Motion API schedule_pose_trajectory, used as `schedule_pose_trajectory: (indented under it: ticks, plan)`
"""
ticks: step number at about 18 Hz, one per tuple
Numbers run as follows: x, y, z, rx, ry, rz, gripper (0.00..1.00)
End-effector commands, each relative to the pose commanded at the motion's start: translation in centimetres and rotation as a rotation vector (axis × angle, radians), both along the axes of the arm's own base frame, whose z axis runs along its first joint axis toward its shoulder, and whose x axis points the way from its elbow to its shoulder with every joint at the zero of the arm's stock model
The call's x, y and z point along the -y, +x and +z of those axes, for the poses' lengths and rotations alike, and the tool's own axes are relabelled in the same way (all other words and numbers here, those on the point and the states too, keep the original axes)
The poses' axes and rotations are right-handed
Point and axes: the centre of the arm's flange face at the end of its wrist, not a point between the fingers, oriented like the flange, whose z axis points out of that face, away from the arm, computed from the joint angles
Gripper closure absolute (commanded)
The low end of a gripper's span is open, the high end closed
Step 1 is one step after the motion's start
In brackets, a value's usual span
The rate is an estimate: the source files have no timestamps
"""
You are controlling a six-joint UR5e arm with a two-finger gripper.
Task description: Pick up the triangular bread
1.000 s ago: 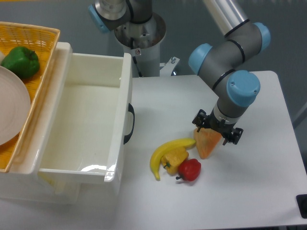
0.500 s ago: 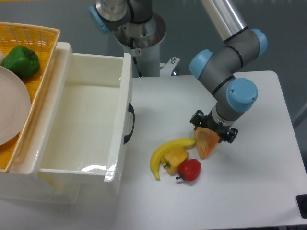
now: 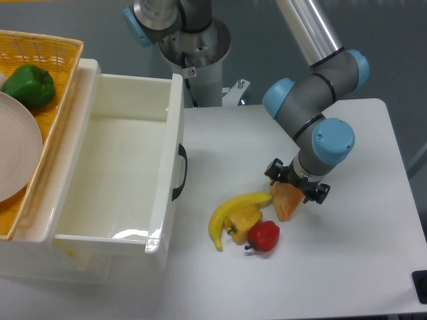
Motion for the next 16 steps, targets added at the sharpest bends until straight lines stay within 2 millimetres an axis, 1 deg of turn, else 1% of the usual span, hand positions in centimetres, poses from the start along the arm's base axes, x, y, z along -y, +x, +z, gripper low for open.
schedule_pose_trajectory:
  ticks: [3,11,12,13,14,15,16]
  plan:
    - [0.0,0.0,0.0,-0.001,0.001,0.000,0.00]
    - [0.4,0.7,-1.2,0.027,-0.008,0.005,0.01]
    - [0.4,0.8,-1.4,0.031,-0.010,0.005,0.05]
    - [0.4,0.8,-1.4,0.031,-0.010,0.004,0.12]
    - [0.4,0.8,-1.4,0.032,-0.010,0.005,0.26]
    - [0.4,0.7,-1.4,0.032,-0.011,0.008,0.37]
    - [0.4,0.7,-1.3,0.031,-0.010,0.011,0.50]
